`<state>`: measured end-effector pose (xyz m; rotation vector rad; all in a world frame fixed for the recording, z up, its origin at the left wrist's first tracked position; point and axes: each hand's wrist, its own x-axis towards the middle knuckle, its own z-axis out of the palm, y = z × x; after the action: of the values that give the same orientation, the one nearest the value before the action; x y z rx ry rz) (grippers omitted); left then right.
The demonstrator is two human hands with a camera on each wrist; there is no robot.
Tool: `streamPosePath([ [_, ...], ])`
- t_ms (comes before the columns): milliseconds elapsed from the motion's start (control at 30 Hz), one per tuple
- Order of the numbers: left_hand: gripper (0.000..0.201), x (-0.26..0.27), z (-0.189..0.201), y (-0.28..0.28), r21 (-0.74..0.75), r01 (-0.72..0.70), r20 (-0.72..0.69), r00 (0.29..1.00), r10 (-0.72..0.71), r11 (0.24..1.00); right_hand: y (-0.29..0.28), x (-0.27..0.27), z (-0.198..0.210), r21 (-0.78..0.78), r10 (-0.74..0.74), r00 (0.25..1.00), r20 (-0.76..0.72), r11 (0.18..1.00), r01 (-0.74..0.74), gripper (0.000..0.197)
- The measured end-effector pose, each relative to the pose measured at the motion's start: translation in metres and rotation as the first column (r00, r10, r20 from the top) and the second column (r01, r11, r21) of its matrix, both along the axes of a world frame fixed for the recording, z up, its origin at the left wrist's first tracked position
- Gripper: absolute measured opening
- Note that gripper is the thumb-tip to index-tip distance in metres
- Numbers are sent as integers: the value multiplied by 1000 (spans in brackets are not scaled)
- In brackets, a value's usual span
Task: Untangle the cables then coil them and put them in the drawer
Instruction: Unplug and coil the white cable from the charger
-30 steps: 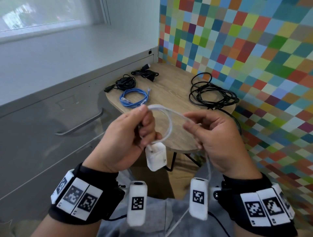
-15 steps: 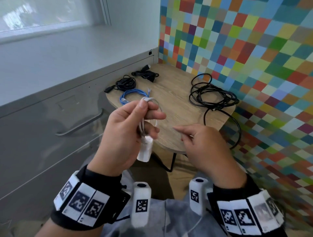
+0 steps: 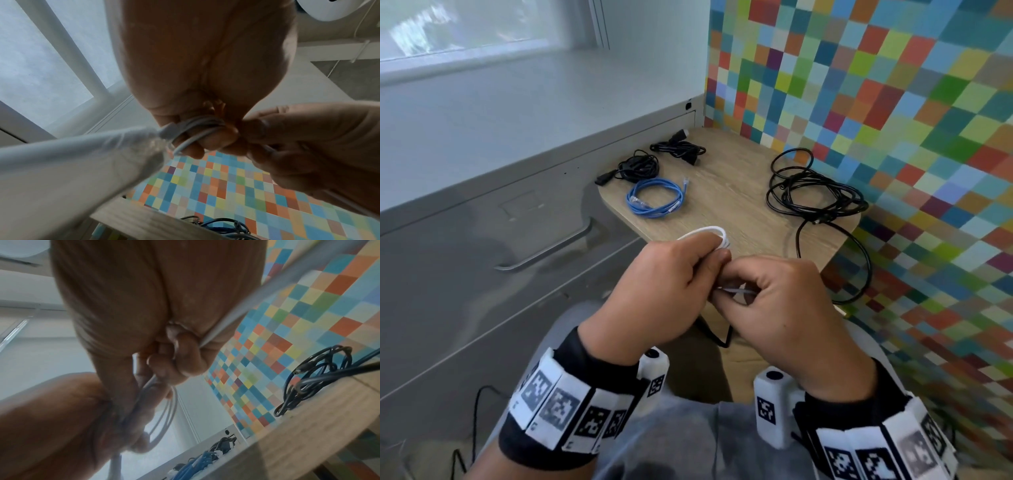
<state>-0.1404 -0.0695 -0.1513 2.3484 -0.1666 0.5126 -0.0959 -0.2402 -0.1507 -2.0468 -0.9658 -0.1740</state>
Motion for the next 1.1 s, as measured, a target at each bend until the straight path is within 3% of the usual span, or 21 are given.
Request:
streamPosePath([
  [233, 40, -1, -4, 16, 119, 23, -234, 972, 6, 993, -11, 6, 0, -43, 97, 953, -288, 993, -114, 26],
  [367, 45, -5, 2, 21, 130, 39, -356, 934, 10, 991, -17, 8, 4, -182, 70, 934, -350, 973, -141, 28],
  [467, 41, -8, 7, 29, 156, 35, -357, 934, 24, 987, -16, 5, 5, -239, 81, 926, -368, 954, -179, 27],
  [600, 34, -12, 15, 32, 164, 54, -391, 920, 14, 985, -11, 7, 5, -287, 53, 972, -227, 951, -119, 13],
  [667, 35, -14, 16, 35, 163, 58, -388, 922, 10, 985, -13, 10, 6, -211, -4, 979, -203, 977, -40, 6],
  [733, 38, -13, 17, 40, 142, -12, -349, 935, 62, 990, -16, 10, 8, 18, -15, 966, -258, 1000, 20, 6],
  [833, 43, -10, 13, 43, 127, -133, -290, 943, 165, 983, -20, 10, 18, 307, 6, 958, -286, 948, 86, 4],
  [1000, 41, -8, 15, 50, 89, -277, -230, 929, 290, 957, -26, 21, 15, 490, 22, 948, -319, 860, 144, 8],
  [1100, 43, -8, 16, 59, 1, -342, -205, 920, 335, 940, -27, 21, 13, 407, -10, 941, -339, 900, 157, 7],
])
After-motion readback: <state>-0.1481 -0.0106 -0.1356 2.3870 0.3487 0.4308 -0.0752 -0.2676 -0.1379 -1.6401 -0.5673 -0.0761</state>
